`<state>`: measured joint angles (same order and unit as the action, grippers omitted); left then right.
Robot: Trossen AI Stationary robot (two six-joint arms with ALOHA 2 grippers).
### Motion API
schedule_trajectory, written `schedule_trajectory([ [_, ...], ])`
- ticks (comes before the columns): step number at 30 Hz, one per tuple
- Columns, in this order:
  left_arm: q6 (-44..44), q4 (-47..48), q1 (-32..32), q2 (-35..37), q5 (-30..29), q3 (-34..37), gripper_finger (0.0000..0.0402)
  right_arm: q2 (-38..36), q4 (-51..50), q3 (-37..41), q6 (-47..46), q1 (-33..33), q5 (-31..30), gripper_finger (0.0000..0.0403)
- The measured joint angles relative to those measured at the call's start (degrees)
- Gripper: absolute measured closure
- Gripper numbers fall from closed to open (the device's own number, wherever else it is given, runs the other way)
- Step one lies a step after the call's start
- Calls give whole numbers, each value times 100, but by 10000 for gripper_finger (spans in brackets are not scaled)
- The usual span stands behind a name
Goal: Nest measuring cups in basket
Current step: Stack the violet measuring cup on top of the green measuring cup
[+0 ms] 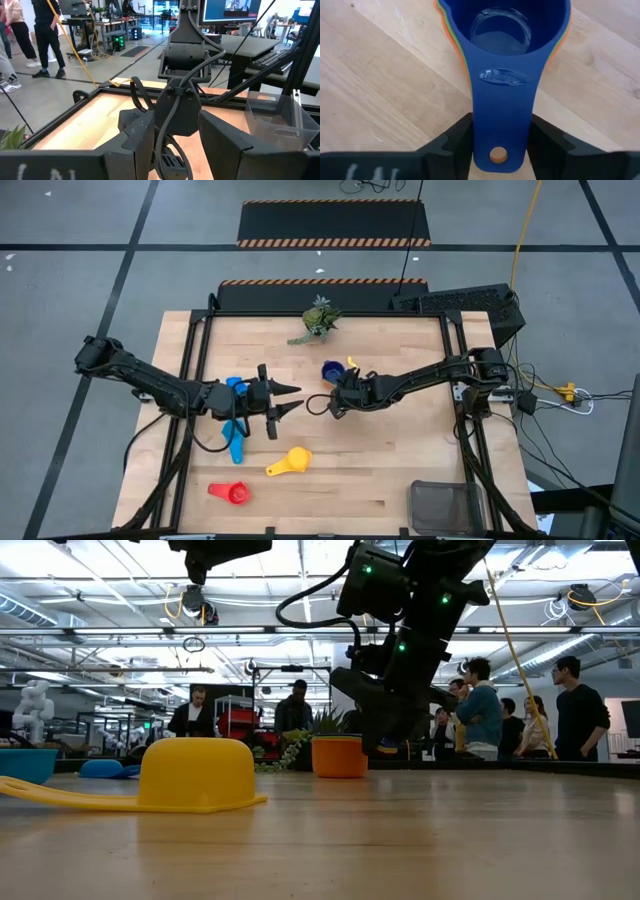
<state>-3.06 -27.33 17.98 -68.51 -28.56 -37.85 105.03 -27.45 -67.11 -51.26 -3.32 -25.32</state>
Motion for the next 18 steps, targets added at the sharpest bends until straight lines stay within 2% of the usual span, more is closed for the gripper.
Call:
schedule_trajectory([
  [7,347,-448,-54,0,0,-2,247,0,-247,0,103,107,154,262],
  [18,639,-616,-488,-2,91,-97,247,-34,-243,0,528,147,75,195],
])
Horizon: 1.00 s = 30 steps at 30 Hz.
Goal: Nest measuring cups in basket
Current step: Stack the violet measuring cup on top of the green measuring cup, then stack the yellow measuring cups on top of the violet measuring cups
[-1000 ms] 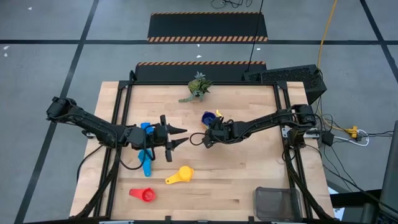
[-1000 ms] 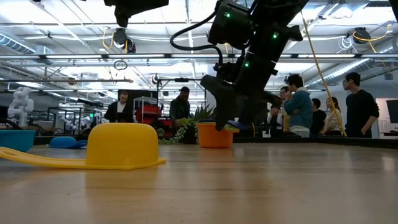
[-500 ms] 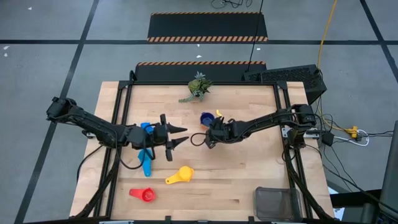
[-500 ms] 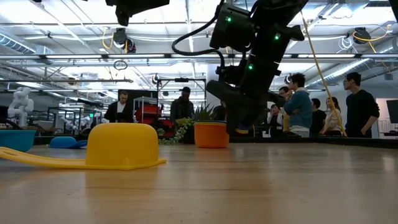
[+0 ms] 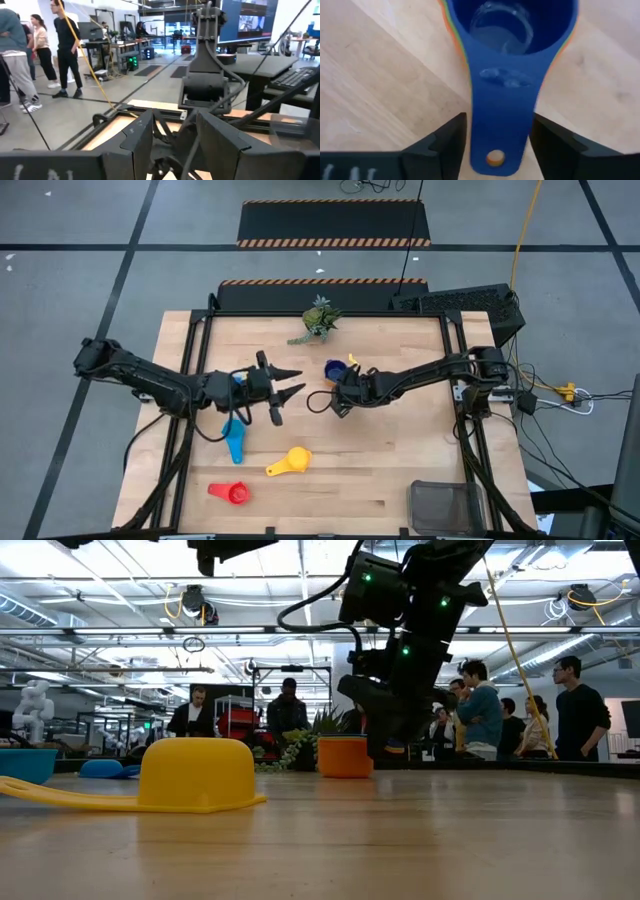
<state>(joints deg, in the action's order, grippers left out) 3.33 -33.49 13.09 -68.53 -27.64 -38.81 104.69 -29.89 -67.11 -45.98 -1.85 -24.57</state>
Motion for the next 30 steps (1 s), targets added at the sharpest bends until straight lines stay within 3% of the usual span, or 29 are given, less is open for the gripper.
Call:
schedule_trajectory([
  [9,72,1554,-223,-2,350,-514,247,-541,229,0,828,44,-99,135],
  [17,-413,3853,-36,-2,364,-1122,247,-1336,223,0,1757,-154,-115,128],
  [24,-1363,4793,495,-87,362,-1123,247,-1764,319,0,2374,-564,-136,132],
  [30,-1458,4966,1230,-361,357,-1125,247,-1800,306,0,2725,-933,-135,133],
])
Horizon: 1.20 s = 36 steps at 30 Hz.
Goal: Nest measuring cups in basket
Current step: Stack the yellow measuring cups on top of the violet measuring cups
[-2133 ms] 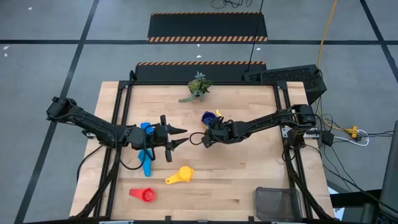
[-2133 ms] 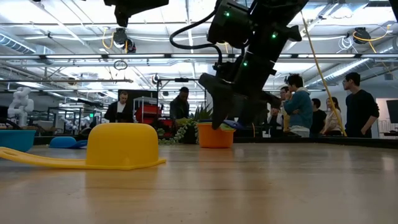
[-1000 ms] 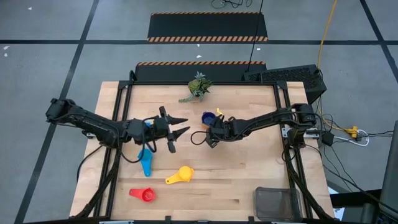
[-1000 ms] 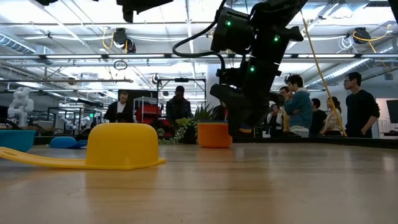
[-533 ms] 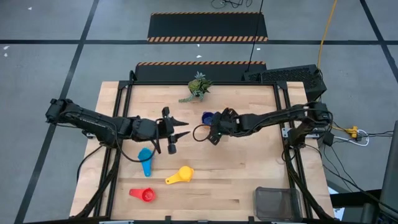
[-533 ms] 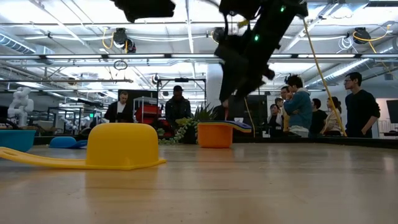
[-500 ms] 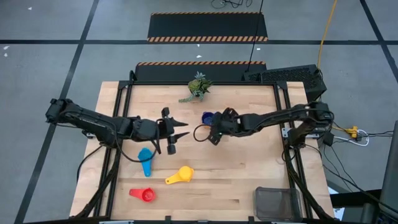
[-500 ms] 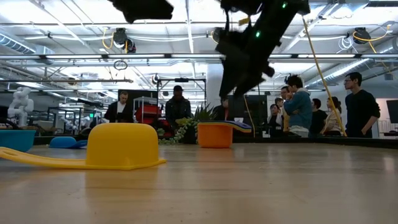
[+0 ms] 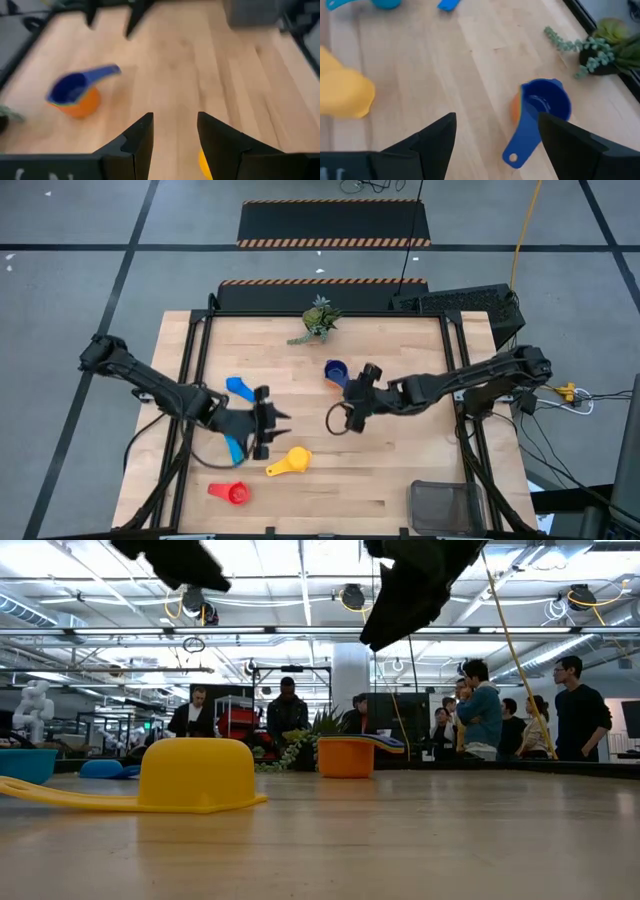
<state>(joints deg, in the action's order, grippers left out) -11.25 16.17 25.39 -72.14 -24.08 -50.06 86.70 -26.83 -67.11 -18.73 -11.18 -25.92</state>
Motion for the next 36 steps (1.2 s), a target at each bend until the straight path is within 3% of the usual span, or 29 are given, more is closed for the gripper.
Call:
schedule_trajectory([
  [12,69,65,1147,-1278,10,4,247,0,0,0,-55,-679,-846,133],
  [19,233,18,1511,-1730,22,-130,239,2,-4,2,-246,-943,-1077,133],
  [28,474,112,1737,-2422,19,-860,156,2,50,2,-314,-1297,-1474,133],
  [36,440,1261,1748,-3117,239,-1842,144,2,48,2,-460,-1668,-1458,133],
])
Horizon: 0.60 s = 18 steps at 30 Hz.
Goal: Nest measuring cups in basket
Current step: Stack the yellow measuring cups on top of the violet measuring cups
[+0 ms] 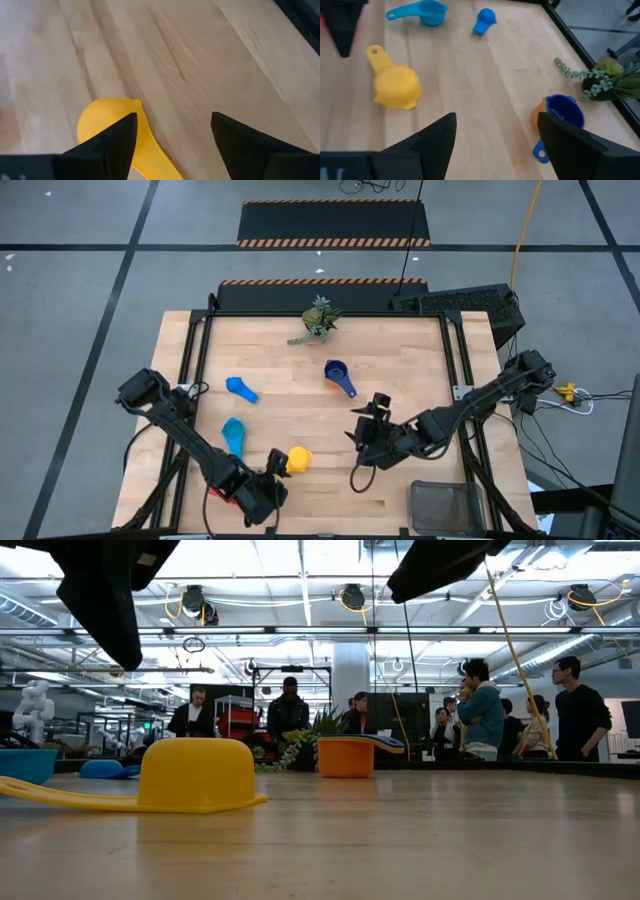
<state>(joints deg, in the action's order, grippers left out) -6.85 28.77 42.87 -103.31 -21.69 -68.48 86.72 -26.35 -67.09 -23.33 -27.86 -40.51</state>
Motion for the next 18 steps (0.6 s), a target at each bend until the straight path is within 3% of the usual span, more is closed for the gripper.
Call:
schedule_trajectory([
  [8,430,663,-2,-358,546,-410,144,0,44,0,0,-343,-1,133],
  [18,1008,1698,82,-589,394,-410,144,0,41,2,100,-492,-31,133],
])
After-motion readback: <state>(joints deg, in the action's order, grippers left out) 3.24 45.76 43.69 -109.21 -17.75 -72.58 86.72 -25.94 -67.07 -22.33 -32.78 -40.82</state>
